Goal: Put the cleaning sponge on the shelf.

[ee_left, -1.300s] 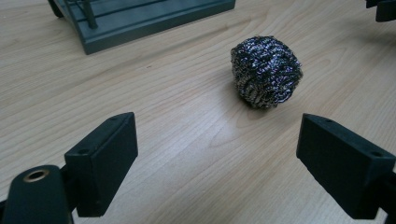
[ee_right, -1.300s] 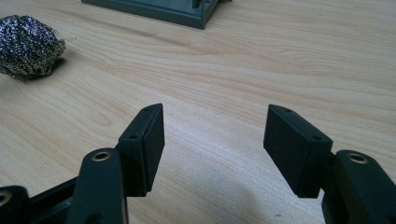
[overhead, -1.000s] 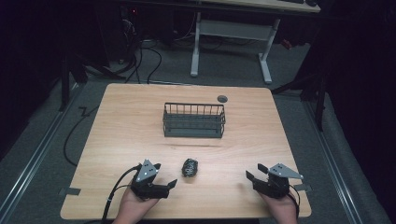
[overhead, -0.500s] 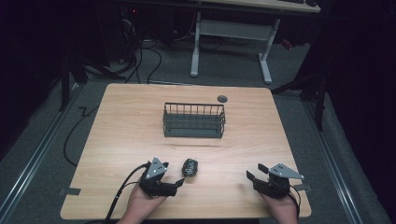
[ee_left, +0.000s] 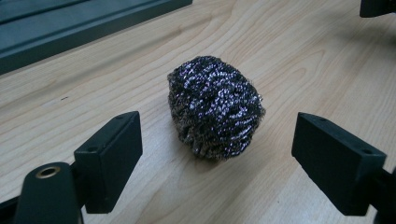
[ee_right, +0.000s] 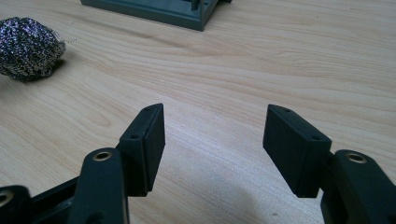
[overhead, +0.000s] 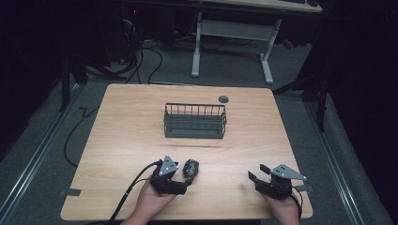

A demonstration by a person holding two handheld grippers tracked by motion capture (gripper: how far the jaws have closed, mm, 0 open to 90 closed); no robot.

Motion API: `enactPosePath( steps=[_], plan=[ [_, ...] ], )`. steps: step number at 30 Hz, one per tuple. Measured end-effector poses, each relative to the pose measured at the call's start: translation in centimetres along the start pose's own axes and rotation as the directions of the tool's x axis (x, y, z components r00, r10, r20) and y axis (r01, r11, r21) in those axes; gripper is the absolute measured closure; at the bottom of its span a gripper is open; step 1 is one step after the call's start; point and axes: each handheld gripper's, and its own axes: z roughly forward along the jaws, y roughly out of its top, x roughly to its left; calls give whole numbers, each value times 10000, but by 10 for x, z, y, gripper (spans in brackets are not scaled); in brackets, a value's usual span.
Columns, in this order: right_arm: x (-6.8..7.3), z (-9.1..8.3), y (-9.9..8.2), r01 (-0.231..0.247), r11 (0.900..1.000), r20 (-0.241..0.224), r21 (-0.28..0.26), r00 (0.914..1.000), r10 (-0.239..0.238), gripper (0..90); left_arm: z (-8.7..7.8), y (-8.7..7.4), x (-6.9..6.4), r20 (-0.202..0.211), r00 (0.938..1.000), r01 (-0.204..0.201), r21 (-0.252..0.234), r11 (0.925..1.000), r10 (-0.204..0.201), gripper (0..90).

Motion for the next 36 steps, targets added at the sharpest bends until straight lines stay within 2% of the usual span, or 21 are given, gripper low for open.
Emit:
enactPosePath(
  steps=[8,9,11,13,19,31,36],
  plan=[
    [-1,0,0,-19,10000,-8,-14,10000,19,392,14,7,-3,-178,9998,112,193,9998,-108,225],
    [-1,0,0,-34,10000,-16,-14,10000,33,393,17,7,-3,-347,9993,127,256,9996,-118,231],
    [-1,-1,0,-62,10000,-15,-7,10000,62,393,19,6,-4,-387,9992,138,293,9995,-126,237],
    [-2,-1,-1,-61,10000,-14,-24,10000,61,393,21,6,-5,-595,9982,99,266,9996,-83,268],
    [-3,-1,-1,-74,10000,4,-28,10000,74,393,25,7,-7,-751,9971,143,261,9996,-123,317],
    [-3,-2,-1,-103,9999,30,-45,9999,103,394,21,4,-5,-972,9952,-119,128,9998,131,388],
    [-3,-1,-1,-82,10000,23,-45,10000,82,395,16,4,-1,-1030,9947,-11,-99,10000,0,392]
  ],
)
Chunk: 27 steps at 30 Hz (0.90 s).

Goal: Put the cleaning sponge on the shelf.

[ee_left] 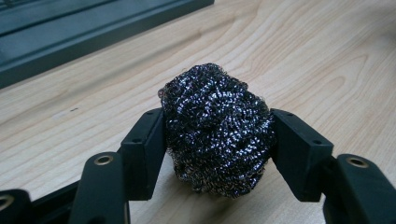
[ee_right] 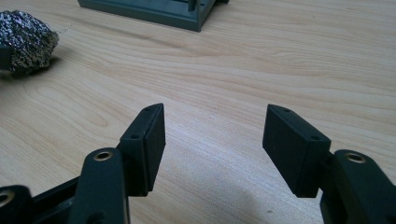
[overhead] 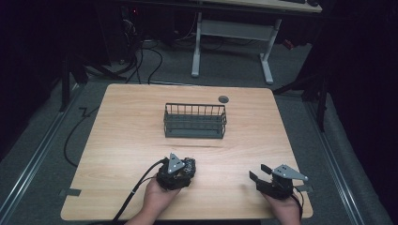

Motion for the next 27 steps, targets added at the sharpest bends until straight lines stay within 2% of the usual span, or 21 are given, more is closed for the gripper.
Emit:
enactPosePath(
  steps=[27],
  plan=[
    [3,2,3,93,10000,-148,-3,9998,-93,413,-32,1,28,-642,9967,435,-840,9955,-490,394]
  ],
)
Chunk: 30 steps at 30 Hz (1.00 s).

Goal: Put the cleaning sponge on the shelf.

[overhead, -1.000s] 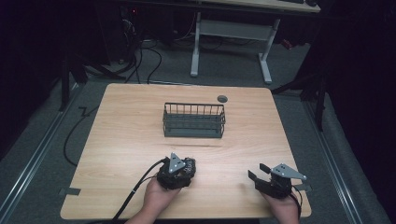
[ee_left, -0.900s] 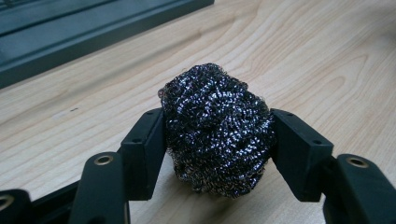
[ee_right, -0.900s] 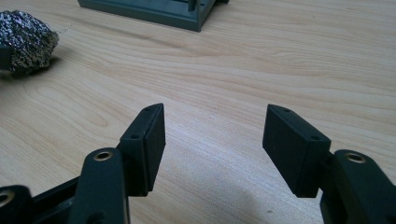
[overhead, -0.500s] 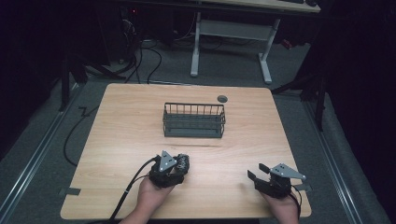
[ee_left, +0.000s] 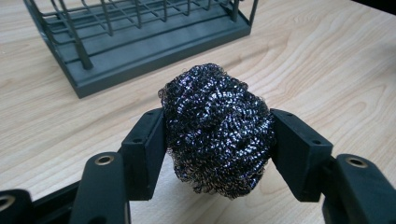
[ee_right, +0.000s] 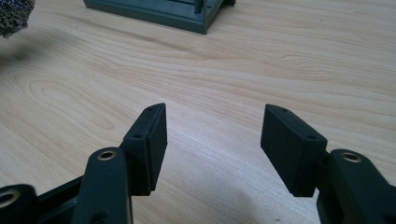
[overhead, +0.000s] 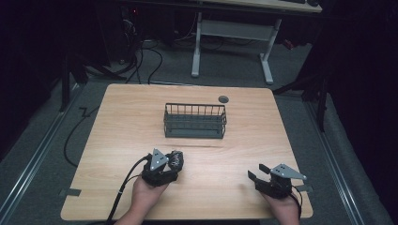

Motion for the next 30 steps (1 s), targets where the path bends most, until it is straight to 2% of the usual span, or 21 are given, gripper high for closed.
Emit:
enactPosePath(
  steps=[19,27,30],
  plan=[
    [6,19,9,207,9998,-385,40,9990,-205,416,-19,7,16,-538,9981,293,-393,9988,-314,398],
    [6,22,10,176,9998,-419,27,9990,-175,417,-23,18,21,-559,9976,363,-614,9974,-398,400],
    [7,22,11,190,9998,-418,20,9989,-189,419,-24,24,23,-629,9976,258,-682,9973,-301,400]
  ],
)
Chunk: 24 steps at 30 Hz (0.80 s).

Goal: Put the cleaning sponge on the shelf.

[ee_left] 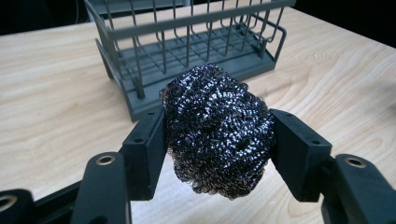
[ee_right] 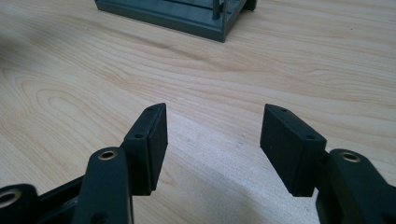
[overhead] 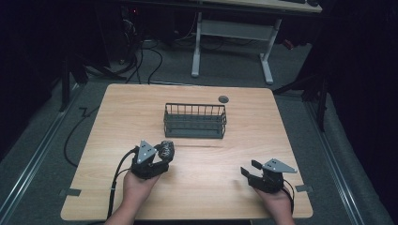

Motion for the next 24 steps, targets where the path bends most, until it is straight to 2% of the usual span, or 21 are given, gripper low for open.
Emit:
enactPosePath(
  steps=[10,17,24],
  plan=[
    [1,1,2,224,9997,-26,-38,9997,-224,420,2,23,8,219,9998,-42,-78,10000,44,400],
    [2,-3,0,175,9998,52,-58,9998,-175,419,7,38,13,266,9996,-43,-107,9999,46,400],
    [-1,-5,-2,128,9999,60,-40,9999,-128,420,20,60,18,328,9995,0,-80,10000,3,401]
  ],
)
